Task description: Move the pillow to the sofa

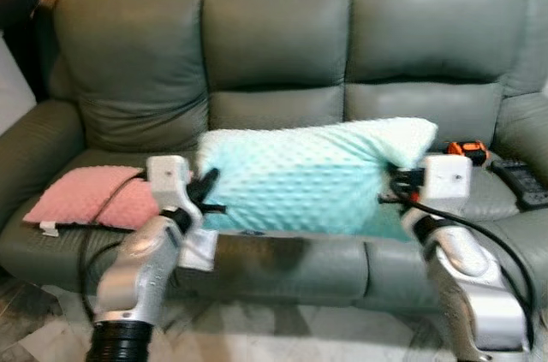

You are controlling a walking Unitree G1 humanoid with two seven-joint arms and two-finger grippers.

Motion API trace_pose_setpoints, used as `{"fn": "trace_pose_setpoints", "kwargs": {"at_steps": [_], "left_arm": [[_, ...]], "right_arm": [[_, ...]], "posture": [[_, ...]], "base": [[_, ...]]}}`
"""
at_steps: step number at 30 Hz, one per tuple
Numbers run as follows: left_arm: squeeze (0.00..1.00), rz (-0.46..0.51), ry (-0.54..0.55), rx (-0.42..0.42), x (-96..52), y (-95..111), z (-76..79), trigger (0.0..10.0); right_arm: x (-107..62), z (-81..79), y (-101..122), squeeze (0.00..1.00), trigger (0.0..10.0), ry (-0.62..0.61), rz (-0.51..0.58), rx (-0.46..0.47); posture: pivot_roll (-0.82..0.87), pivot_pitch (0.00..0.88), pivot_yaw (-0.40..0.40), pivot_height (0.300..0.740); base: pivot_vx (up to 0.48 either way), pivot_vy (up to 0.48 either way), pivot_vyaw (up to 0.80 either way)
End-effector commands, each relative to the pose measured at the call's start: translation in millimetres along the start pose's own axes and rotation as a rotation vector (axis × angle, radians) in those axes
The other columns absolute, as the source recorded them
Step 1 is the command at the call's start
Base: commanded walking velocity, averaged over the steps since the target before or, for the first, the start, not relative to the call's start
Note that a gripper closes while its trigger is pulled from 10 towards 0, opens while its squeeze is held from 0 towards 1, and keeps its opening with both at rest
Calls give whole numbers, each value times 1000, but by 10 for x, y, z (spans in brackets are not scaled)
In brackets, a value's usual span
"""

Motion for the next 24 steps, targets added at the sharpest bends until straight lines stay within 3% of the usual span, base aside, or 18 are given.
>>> {"fn": "trace_pose_setpoints", "kwargs": {"at_steps": [1, 8, 18, 24], "left_arm": [[0, 11, -17, 12, 27, 40, 61, 10000], [0, 26, -10, 17, 28, 56, 71, 10000], [0, 40, -19, 83, 58, 88, 147, 10000], [0, 54, -55, 33, 47, 102, 157, 10000]], "right_arm": [[-19, 54, 99, 0, 10000, -20, 42, -12], [-15, 49, 97, 0, 10000, -20, 43, -11], [-10, 51, 98, 0, 10000, -21, 45, -12], [-7, 57, 104, 0, 10000, -23, 48, -15]], "posture": [[-134, 0, 56, 740], [-133, 0, 58, 740], [-132, 0, 58, 740], [-134, 0, 56, 740]], "base": [[0, 431, 0], [34, 416, 0], [0, 0, 0], [0, 0, 0]]}}
Point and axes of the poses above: a point about 5 cm out from each wrist's last joint towards the gripper, its own x axis pointing out of the wrist towards the gripper, its own y axis along the axis of the wrist's last joint, z = x × y, the point moved 1 cm from there along x, pointing out of the wrist towards the gripper, and after that the axes turned 13 degrees about x, right-handed, at the moved point
